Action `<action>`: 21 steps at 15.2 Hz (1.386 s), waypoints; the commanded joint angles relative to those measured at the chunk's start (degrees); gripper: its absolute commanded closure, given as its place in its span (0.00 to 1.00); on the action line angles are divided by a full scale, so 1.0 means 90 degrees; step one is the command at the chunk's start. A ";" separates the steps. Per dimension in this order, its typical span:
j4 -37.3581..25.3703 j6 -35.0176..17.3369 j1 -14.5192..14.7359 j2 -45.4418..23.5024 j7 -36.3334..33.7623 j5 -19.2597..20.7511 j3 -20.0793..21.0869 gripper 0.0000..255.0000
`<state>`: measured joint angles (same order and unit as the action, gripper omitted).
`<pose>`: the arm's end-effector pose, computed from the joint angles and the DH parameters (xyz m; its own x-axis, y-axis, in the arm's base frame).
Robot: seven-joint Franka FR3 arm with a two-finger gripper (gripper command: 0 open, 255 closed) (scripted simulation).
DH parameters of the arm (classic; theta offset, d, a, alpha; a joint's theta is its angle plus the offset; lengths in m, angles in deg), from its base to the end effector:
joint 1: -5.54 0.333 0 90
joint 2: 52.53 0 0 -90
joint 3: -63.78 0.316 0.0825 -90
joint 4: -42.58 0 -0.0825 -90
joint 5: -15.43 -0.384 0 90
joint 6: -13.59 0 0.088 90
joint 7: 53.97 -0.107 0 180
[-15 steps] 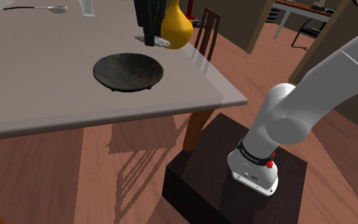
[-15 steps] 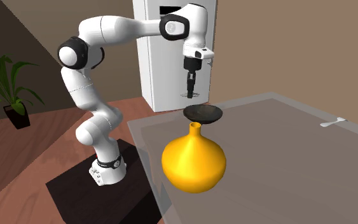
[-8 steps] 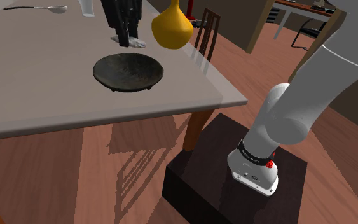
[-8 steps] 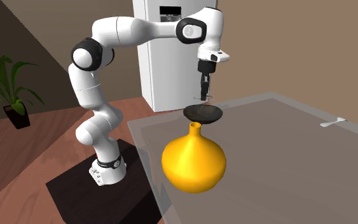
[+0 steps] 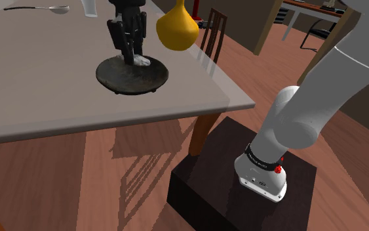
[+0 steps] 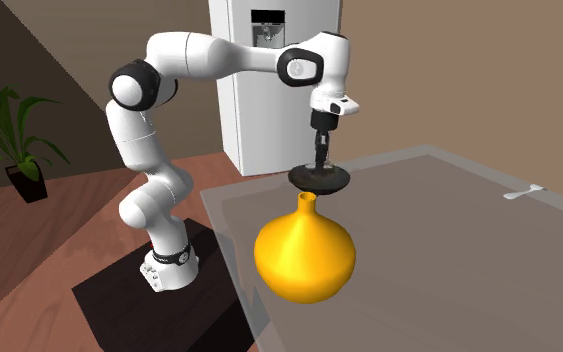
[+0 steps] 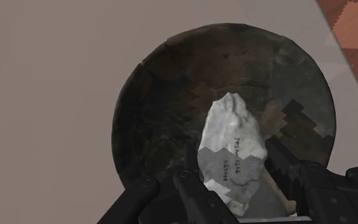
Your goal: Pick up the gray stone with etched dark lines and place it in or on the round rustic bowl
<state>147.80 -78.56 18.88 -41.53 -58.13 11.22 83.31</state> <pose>0.4056 0.2878 0.5968 0.8816 0.4696 -0.0473 0.4699 -0.8827 -0.0060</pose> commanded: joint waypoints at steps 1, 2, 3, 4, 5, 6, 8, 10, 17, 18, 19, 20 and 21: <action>0.0208 -0.0183 0.0007 0.0030 0.0003 -0.0011 0.0006 1.00; 0.0304 -0.0270 0.0009 0.0040 0.0007 -0.0015 0.0008 1.00; 0.0463 -0.0416 0.0012 0.0053 0.0013 -0.0022 0.0011 1.00; 0.0465 -0.0416 0.0012 0.0055 0.0014 -0.0022 0.0011 1.00; 0.0463 -0.0416 0.0012 0.0054 0.0013 -0.0022 0.0011 1.00; 0.0463 -0.0416 0.0012 0.0053 0.0013 -0.0022 0.0011 1.00; 0.0463 -0.0416 0.0012 0.0053 0.0013 -0.0022 0.0011 1.00; 0.0463 -0.0416 0.0012 0.0053 0.0013 -0.0022 0.0011 1.00; 0.0462 -0.0415 0.0012 0.0053 0.0013 -0.0022 0.0011 0.00; 0.0215 -0.0201 0.0006 0.0019 0.0002 -0.0008 0.0008 0.00; -0.0043 0.0016 0.0001 -0.0024 -0.0011 0.0008 0.0006 0.00; -0.0313 0.0234 -0.0004 -0.0078 -0.0026 0.0025 0.0006 0.00; -0.0533 0.0408 -0.0007 -0.0127 -0.0040 0.0041 0.0008 0.00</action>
<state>145.32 -76.70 18.77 -42.07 -58.09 11.43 83.23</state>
